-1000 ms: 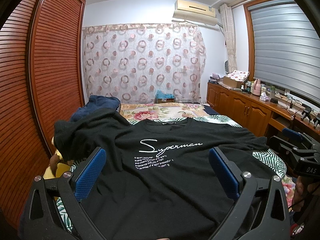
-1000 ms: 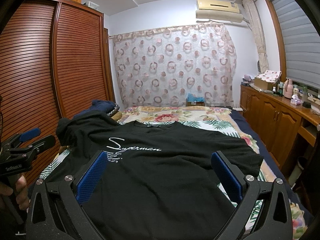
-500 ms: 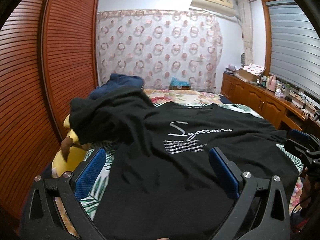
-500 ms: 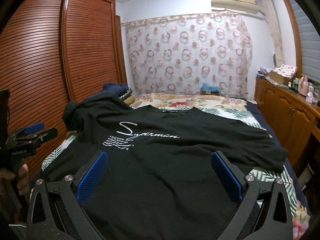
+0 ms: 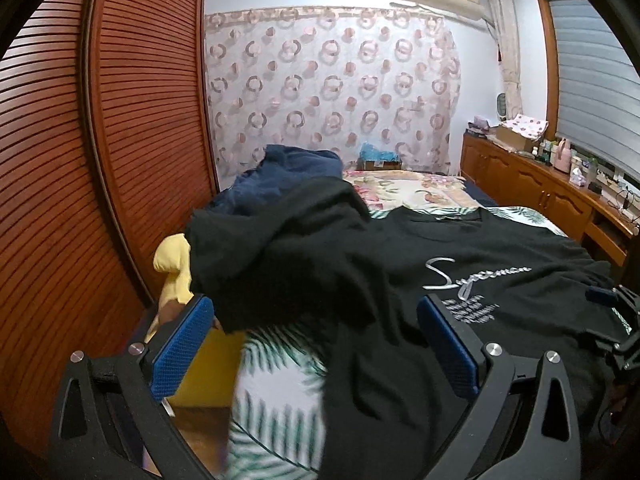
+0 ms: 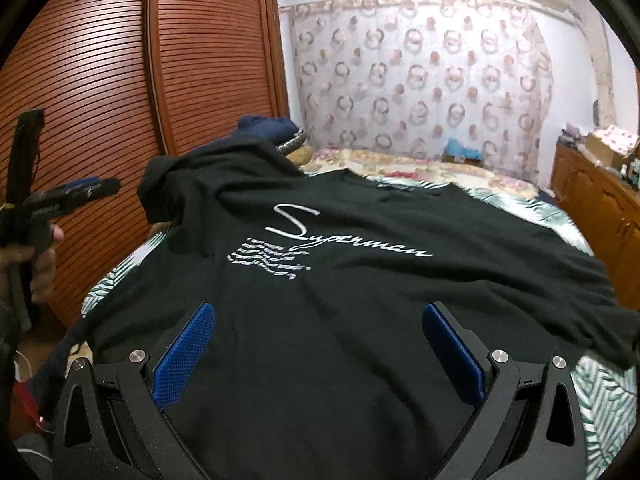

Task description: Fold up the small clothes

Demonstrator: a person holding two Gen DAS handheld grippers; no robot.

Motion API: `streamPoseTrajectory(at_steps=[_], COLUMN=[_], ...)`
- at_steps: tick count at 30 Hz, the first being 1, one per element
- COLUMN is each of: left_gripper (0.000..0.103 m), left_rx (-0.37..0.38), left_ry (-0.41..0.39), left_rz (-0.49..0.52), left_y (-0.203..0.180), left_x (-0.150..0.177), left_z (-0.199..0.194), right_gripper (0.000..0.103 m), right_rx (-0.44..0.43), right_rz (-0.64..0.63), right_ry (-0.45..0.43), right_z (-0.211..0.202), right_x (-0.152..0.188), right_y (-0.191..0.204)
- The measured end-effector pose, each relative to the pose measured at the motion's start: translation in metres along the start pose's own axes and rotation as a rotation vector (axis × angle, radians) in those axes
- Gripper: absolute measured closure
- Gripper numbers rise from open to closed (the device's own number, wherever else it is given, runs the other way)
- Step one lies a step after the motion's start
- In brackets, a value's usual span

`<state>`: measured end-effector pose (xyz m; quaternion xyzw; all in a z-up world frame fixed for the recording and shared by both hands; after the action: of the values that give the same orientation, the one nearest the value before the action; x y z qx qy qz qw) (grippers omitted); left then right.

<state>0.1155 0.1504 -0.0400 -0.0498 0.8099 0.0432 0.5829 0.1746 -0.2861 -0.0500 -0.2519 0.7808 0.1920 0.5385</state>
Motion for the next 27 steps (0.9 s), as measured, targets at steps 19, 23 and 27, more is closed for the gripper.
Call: streamPoseTrajectory(at_steps=[19,23,27], left_gripper=[0.072,0.096,0.098], left_rx=[-0.077,-0.065,-0.051], left_ry=[0.203,0.183,0.124], left_rz=[0.09,0.1,0.138], left_y=[0.059,0.058,0.042], left_x=[0.024,0.015,-0.008], left_z=[0.096,0.089,0.071], right_gripper=[0.0,0.0,0.0], right_rx=[-0.032,-0.031,-0.031], right_rz=[0.017,0.027,0.03], right_ry=[0.015,0.015,0.012], right_z=[0.026,0.026,0.026], right_x=[-0.004,-0.002,-0.001], right_y=[0.005,0.006,0.008])
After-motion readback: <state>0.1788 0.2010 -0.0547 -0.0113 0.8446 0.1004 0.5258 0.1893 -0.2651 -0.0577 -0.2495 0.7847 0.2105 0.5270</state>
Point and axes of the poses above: each gripper's, at about its wrist camera, not at the fingertips, and z roughly the way its jaws point, y to its left, x to its underside, the point moved 7 cm from there along z, roughly the way its jaws point, and after that the axes turned 12 degrees about -y, right-handed, at the moved point
